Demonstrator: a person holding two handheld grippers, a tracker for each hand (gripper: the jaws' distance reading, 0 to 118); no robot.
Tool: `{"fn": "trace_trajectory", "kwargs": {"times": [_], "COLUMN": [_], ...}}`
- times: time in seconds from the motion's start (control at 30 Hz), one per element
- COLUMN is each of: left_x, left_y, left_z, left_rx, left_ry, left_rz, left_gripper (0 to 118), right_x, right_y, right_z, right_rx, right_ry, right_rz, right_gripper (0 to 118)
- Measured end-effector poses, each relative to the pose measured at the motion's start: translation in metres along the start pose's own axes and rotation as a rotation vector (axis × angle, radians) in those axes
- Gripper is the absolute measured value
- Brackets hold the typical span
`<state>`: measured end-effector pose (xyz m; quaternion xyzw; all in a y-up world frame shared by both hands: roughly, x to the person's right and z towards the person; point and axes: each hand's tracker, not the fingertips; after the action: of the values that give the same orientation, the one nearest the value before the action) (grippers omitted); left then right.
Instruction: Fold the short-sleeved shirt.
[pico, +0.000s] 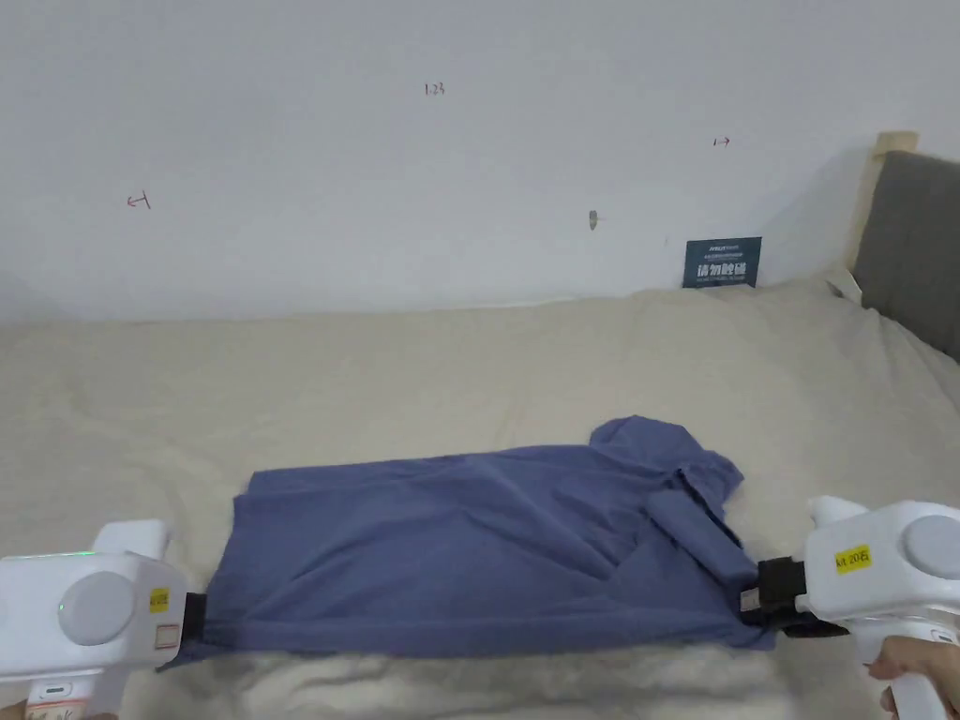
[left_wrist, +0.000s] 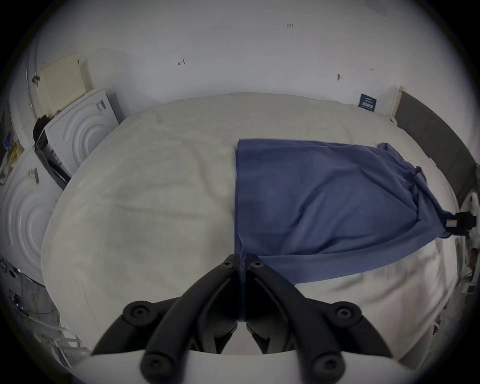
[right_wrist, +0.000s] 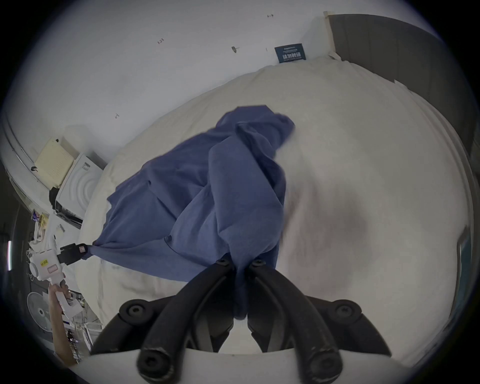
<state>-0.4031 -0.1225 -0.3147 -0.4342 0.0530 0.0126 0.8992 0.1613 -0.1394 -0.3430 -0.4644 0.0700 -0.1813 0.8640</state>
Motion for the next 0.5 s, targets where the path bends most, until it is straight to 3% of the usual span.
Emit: {"fn": "trace_trajectory", "kwargs": {"times": [0.1,0.33,0.5], "left_x": [-0.006,-0.019,-0.019], "left_y": [-0.041,-0.128,-0.161], "left_z": [0.027,0.065,0.076], "left_rx": [0.018,-0.008,-0.016], "left_ry": [0.009,-0.025,-0.014], "left_rz": [-0.004,0.008,0.007], "left_gripper": [4,4,4], "right_x": [0.003,-0.005,0.003], "right_y": [-0.044,-0.13,-0.161], "right_z": [0.022,0.067,0.078], "right_rx": [-0.001,0.035,0.026], "right_ry": [0.0,-0.081,-0.081], "right_rz": [0.005,0.139,0.144], "right_gripper": [6,6,6]}}
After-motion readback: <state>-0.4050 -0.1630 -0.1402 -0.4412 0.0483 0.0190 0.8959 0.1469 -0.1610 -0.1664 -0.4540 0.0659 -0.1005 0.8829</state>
